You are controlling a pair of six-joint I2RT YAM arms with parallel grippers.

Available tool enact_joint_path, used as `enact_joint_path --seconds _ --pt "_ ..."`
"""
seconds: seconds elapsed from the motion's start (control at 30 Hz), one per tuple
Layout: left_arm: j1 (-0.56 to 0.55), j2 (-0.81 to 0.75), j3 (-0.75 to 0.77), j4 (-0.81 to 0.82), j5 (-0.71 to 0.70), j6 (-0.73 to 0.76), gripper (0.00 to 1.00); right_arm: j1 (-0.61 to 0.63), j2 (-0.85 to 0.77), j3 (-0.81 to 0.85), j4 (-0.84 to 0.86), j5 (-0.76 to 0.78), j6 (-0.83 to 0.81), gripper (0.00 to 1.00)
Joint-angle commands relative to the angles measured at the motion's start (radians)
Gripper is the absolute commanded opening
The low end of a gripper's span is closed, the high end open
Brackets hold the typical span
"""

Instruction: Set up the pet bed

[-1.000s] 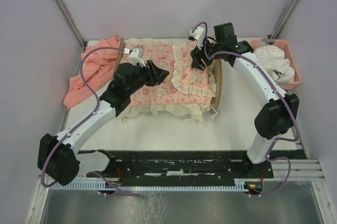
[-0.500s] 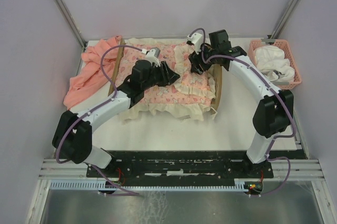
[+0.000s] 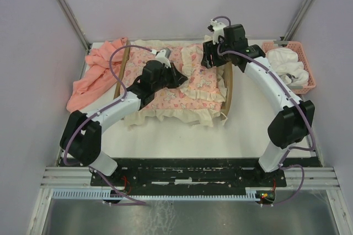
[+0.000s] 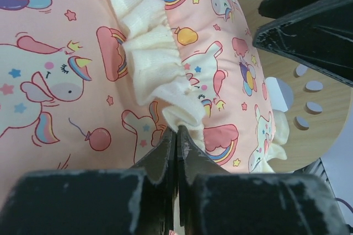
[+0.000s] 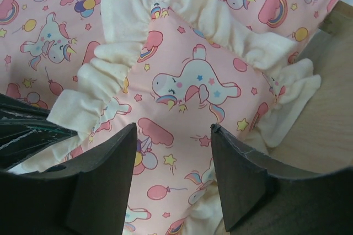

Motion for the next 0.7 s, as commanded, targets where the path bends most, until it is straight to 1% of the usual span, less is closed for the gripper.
enact_joint_path --seconds 0.0,0.13,0.37,0.5,0.57,0.67 --pt "-0.006 0.005 0.044 0.031 -0.078 0.034 0.03 0.013 -0.092 0.032 -0.005 0.076 0.116 0.64" --pt "-0.009 0.013 0.029 0.067 -0.085 0.009 0.03 0.028 -0.118 0.023 -0.024 0.155 0.177 0.62" --pt "-0.022 0.010 -0.005 0.149 -0.163 -0.068 0.03 0.066 -0.085 -0.027 -0.059 0.262 0.300 0.60" --pt "-0.037 0.006 -0.011 0.149 -0.188 -0.069 0.03 0.072 -0.047 0.003 -0.140 0.377 0.363 0.59" --pt "-0.039 0.000 -0.026 0.148 -0.200 -0.071 0.03 0.074 -0.059 -0.035 -0.127 0.428 0.407 0.59" --pt "-0.041 -0.010 -0.045 0.151 -0.209 -0.075 0.03 0.076 -0.088 -0.096 -0.075 0.461 0.458 0.59"
